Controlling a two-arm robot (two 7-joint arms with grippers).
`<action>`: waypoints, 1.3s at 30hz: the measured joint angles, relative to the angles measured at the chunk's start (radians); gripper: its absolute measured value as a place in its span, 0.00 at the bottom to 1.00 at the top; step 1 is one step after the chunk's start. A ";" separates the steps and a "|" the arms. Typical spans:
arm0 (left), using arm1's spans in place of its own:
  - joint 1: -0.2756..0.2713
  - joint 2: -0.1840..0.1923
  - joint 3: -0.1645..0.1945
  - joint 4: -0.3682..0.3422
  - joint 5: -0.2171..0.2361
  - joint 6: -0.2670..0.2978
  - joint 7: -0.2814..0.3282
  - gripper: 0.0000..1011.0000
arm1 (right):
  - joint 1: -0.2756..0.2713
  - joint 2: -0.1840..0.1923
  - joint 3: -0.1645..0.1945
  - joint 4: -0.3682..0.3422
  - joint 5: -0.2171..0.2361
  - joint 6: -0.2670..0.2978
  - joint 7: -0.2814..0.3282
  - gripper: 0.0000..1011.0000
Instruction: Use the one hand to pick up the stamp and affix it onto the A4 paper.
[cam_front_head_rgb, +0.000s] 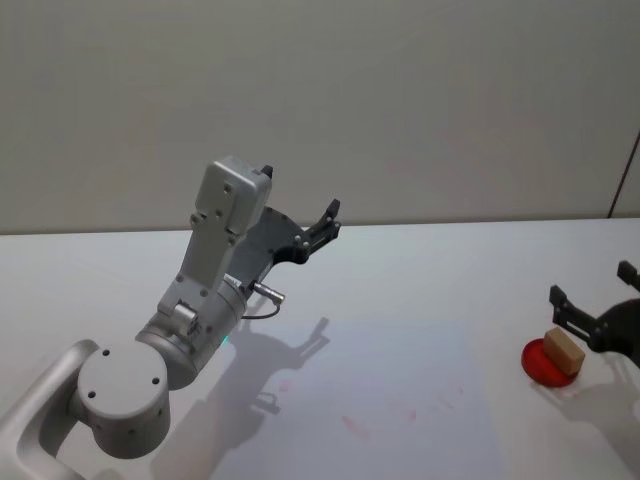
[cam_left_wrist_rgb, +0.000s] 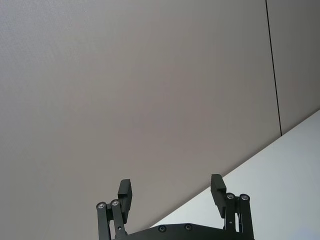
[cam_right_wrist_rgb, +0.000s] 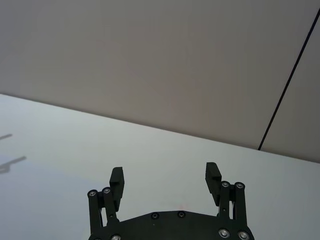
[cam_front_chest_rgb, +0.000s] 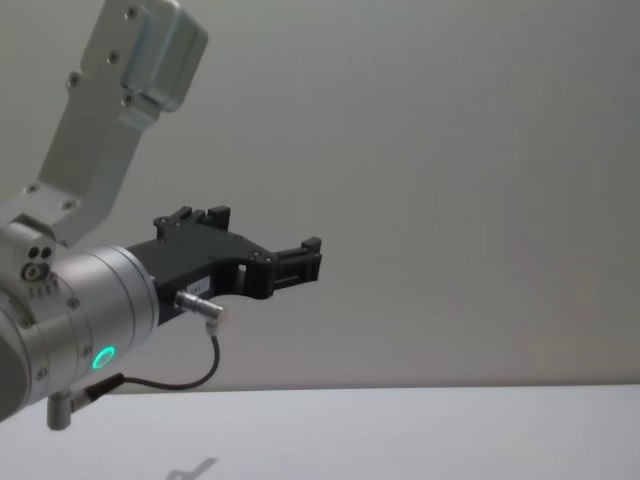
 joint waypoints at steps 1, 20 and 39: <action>0.000 0.000 0.000 0.000 0.000 0.000 0.000 0.99 | -0.001 0.001 0.001 0.004 -0.001 0.000 0.003 0.99; 0.000 0.000 0.000 0.000 0.000 0.000 0.000 0.99 | 0.004 0.017 0.003 0.086 -0.034 0.003 0.097 0.99; 0.000 0.000 0.000 0.000 0.000 0.000 0.000 0.99 | 0.049 -0.007 -0.015 0.165 -0.065 0.007 0.156 0.99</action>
